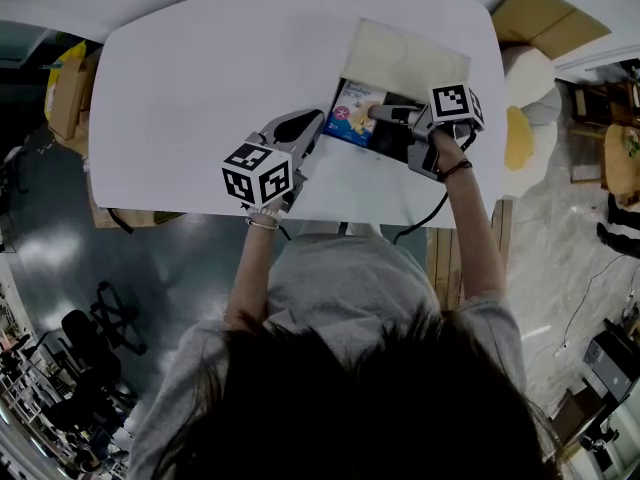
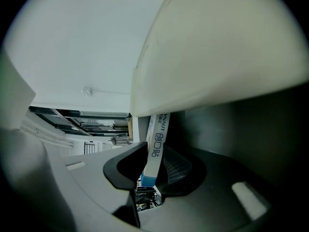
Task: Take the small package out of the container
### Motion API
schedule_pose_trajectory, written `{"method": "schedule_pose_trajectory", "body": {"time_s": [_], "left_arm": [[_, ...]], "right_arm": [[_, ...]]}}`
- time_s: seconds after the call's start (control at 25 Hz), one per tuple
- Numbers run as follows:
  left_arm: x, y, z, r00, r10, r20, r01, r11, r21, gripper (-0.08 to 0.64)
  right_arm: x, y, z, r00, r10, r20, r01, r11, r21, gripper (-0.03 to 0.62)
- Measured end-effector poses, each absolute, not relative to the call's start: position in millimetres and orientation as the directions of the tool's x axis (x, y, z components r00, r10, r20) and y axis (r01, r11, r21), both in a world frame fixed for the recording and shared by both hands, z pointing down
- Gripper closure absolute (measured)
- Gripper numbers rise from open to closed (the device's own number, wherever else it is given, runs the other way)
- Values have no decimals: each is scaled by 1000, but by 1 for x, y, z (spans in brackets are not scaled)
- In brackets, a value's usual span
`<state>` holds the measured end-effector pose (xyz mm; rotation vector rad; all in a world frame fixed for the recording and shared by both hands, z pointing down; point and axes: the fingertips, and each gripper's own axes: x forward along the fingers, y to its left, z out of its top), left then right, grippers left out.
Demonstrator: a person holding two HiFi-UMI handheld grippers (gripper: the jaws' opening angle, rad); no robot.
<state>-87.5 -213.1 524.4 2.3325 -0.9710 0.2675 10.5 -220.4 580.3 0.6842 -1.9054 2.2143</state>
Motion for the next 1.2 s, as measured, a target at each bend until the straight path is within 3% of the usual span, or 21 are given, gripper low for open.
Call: {"method": "schedule_pose_trajectory", "body": {"time_s": [0.2, 1.2], "left_arm": [[-90, -212, 523, 709, -588, 390, -704, -555, 443, 569], [-99, -210, 524, 718, -585, 378, -695, -567, 442, 569]], "right_arm": [[12, -216, 574, -873, -169, 457, -419, -219, -881, 480], [22, -206, 571, -913, -207, 351, -262, -361, -895, 494]]}}
